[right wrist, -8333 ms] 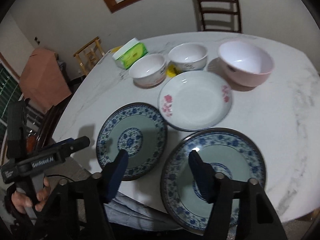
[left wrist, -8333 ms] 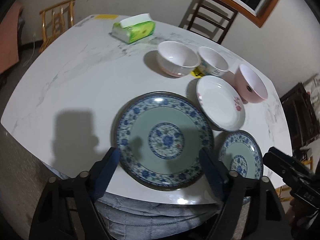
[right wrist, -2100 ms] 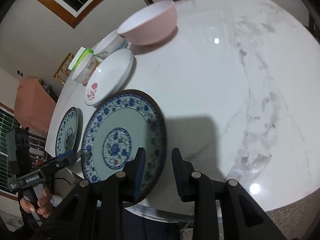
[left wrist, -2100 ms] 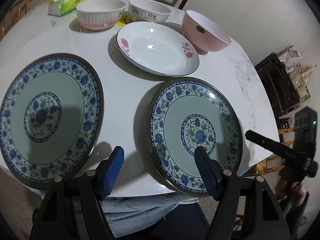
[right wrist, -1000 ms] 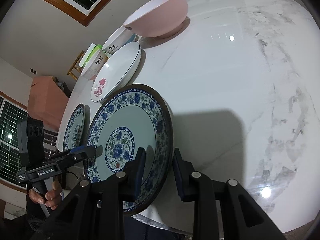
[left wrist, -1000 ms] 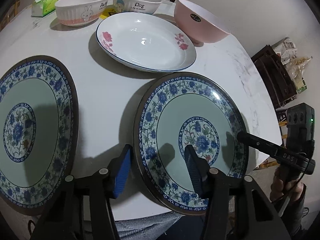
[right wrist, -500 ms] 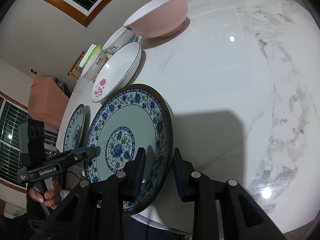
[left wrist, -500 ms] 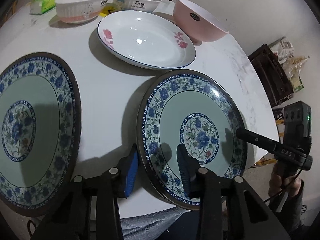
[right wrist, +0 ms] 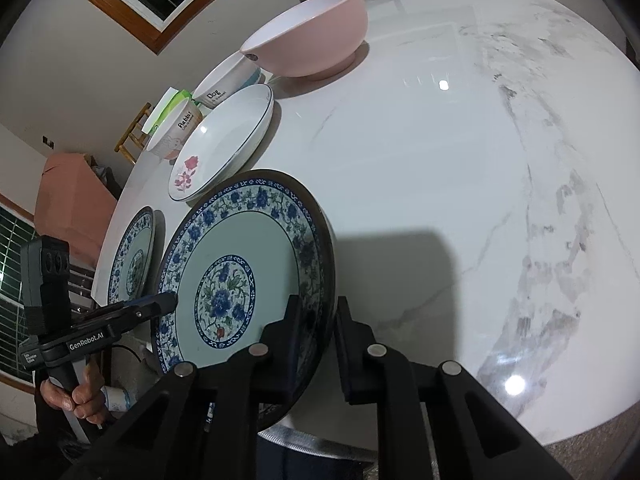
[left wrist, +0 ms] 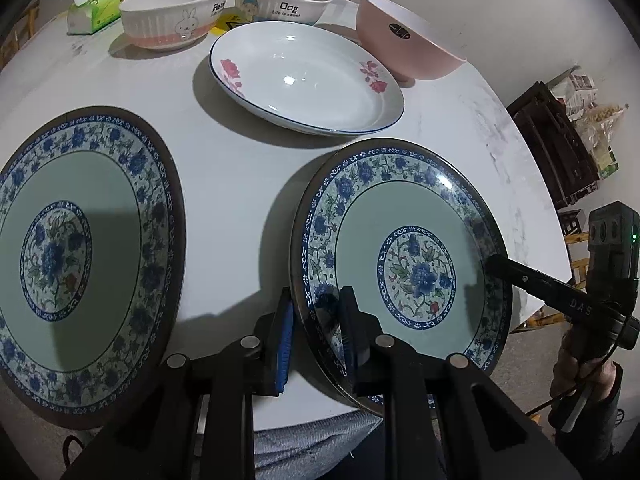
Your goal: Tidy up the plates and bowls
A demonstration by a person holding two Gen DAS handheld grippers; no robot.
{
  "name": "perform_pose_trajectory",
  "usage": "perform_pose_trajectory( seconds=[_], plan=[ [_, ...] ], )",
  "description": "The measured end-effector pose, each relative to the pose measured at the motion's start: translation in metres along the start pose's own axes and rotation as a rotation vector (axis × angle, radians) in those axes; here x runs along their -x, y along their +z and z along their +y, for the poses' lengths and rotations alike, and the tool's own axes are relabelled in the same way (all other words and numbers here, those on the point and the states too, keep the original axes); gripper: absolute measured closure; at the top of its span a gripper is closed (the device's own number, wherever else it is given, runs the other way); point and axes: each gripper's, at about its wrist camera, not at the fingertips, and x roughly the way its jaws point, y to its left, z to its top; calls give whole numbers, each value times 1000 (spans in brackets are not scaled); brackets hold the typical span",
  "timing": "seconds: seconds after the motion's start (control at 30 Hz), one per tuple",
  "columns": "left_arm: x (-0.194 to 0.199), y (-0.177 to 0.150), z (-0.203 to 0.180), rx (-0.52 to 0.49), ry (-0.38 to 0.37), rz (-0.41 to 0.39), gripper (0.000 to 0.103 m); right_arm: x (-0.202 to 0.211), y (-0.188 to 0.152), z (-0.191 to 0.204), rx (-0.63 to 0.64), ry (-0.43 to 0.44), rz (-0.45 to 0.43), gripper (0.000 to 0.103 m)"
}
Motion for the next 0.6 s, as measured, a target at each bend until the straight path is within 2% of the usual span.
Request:
perform_pose_trajectory(
  seconds=[0.27,0.6],
  plan=[
    [14,-9,0,0,7,-14,85,8,-6,13,6,-8,-14,87],
    [46,-8,11,14,5,-82,85,20,2,52,57,-5,-52,87]
  ],
)
